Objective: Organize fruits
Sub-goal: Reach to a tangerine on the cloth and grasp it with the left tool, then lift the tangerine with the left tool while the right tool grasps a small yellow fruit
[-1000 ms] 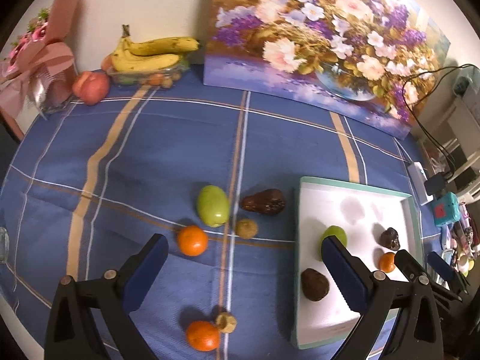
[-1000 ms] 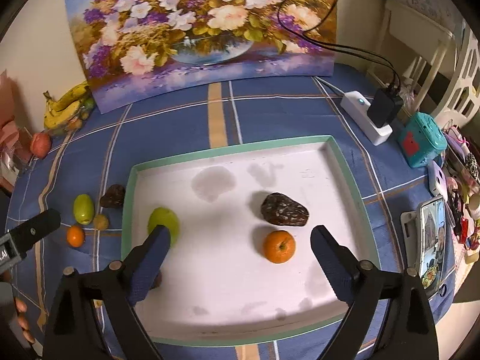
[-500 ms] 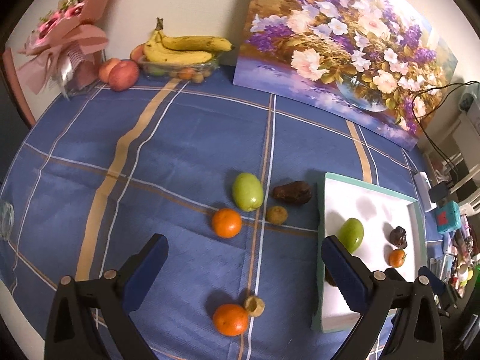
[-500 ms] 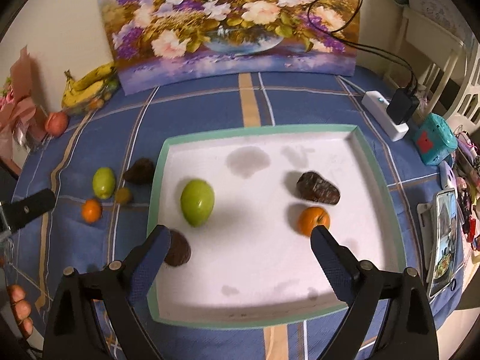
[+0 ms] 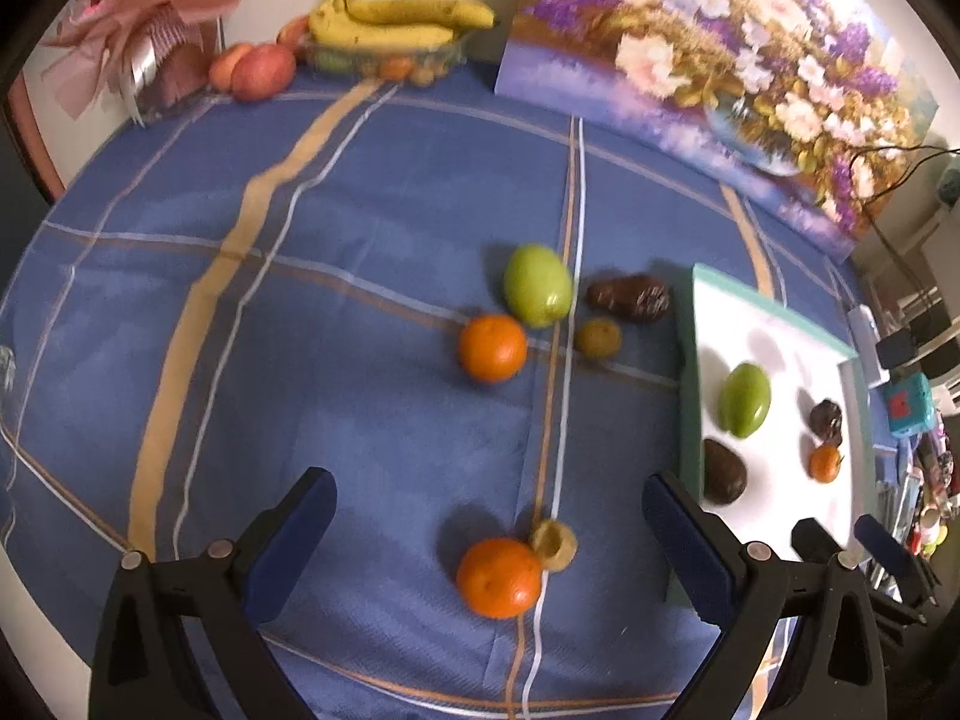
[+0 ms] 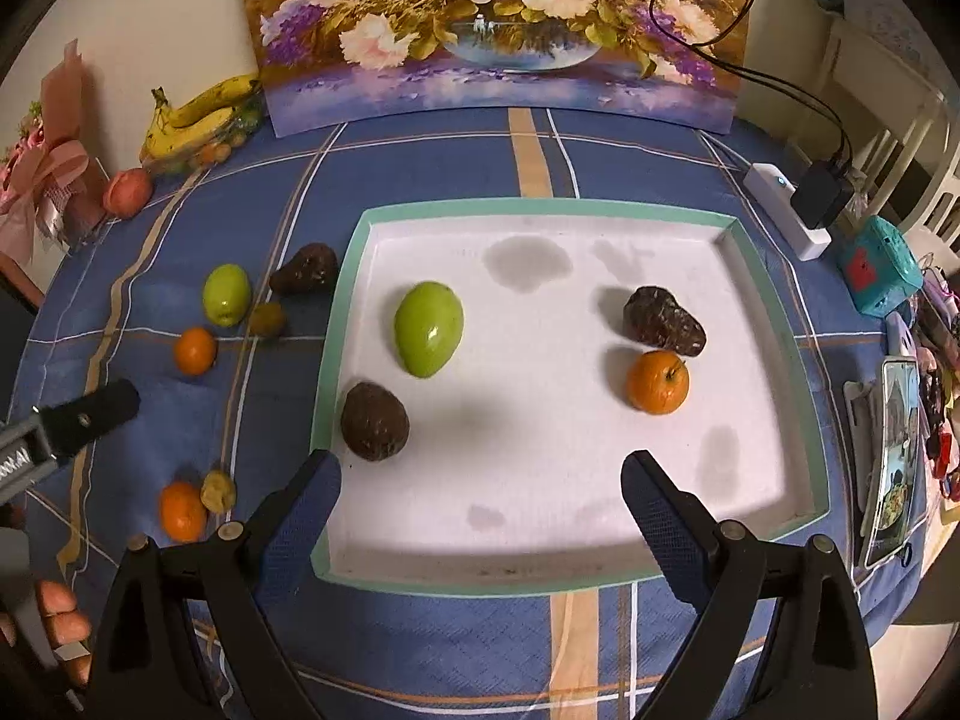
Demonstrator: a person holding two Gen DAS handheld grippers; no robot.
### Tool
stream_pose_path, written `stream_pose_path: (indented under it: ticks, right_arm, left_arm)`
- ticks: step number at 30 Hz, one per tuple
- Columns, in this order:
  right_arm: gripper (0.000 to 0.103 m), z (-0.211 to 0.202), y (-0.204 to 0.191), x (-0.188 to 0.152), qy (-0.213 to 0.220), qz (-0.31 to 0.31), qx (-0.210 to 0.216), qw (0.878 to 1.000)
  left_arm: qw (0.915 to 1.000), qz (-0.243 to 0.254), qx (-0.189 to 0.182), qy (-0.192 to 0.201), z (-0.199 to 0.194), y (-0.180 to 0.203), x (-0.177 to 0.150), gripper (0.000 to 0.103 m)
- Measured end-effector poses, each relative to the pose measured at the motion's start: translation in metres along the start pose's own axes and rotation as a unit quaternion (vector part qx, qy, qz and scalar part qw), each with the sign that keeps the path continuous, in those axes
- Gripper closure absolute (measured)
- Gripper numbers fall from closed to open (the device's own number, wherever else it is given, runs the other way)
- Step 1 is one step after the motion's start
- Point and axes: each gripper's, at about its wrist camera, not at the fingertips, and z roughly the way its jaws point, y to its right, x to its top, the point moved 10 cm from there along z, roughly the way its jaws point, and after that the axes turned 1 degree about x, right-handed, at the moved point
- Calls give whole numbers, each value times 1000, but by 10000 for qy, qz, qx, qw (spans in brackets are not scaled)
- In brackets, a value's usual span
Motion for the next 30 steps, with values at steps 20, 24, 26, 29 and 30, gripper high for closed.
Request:
stream_pose_path:
  ticks: [20, 24, 26, 29, 30]
  right_arm:
    - [8, 11, 5, -18, -334, 179, 71, 9993]
    - [8, 12, 4, -18, -351, 158, 78, 9992]
    - [8, 12, 4, -19, -360, 159, 73, 9992]
    - [8, 12, 4, -19, -361, 179, 69, 9992]
    - [8, 12, 4, -19, -362, 181, 68, 9992]
  left_arm:
    - [9949, -222, -337, -920, 30, 4, -41, 39]
    - [9945, -131, -314, -988, 31, 8, -43, 62]
    - [9948, -79, -281, -979, 31, 10, -44, 64]
    - [9950, -109, -350, -928, 32, 14, -42, 65]
    - [9952, -139, -366, -898, 30, 14, -41, 65]
